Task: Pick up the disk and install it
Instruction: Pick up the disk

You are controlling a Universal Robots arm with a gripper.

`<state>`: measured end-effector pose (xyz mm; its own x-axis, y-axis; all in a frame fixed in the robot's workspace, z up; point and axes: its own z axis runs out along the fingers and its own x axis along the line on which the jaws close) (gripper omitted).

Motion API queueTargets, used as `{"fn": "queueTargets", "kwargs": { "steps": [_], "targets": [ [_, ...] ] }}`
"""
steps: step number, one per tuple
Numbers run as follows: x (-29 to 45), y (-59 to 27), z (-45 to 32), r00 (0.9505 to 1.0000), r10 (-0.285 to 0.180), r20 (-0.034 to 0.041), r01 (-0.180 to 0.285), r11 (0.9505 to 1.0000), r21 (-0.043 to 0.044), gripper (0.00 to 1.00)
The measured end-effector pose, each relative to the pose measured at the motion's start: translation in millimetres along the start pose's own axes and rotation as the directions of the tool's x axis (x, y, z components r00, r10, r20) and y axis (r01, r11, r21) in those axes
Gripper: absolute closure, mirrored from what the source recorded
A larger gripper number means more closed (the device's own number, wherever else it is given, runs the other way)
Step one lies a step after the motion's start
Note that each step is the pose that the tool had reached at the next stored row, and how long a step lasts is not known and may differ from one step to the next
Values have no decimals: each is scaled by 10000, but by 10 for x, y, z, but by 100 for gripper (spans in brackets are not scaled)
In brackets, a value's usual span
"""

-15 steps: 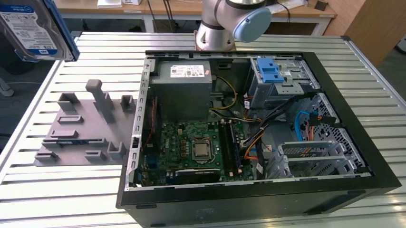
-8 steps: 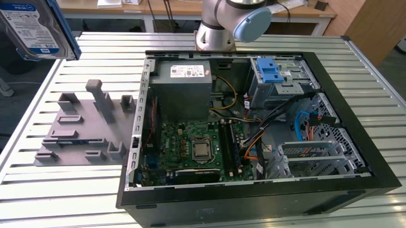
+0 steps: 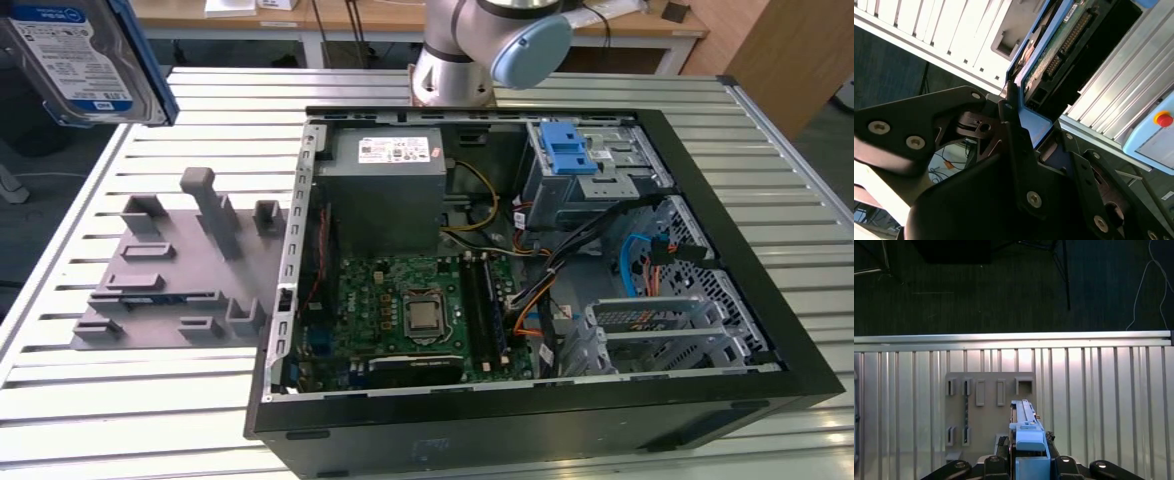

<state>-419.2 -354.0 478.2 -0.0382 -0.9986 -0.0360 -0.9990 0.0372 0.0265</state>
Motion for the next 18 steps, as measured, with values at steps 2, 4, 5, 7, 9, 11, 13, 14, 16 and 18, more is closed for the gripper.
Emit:
{"fn": "queueTargets", "kwargs": {
  "steps": [2, 4, 5, 7, 9, 11, 13, 14, 16, 18],
  "targets": [
    [0, -1, -22, 10000, -1, 2, 1, 10000, 3, 63],
    [-2, -2, -52, 10000, -1, 1, 1, 10000, 2, 63],
    [-2, -2, -64, 10000, -1, 1, 1, 10000, 2, 63],
    [2, -2, -79, 10000, -2, 1, 2, 10000, 1, 63],
    [15, -2, -83, 10000, -1, 0, 1, 10000, 1, 63],
    [35, -3, -83, 10000, -1, 1, 1, 10000, 2, 63],
    [59, -4, -85, 10000, 0, 0, 0, 10000, 1, 63],
    [72, -4, -86, 10000, -1, 1, 1, 10000, 1, 63],
    [102, -6, -87, 10000, -1, 1, 1, 10000, 2, 63],
    [133, -8, -88, 10000, -1, 1, 1, 10000, 2, 63]
  ]
}}
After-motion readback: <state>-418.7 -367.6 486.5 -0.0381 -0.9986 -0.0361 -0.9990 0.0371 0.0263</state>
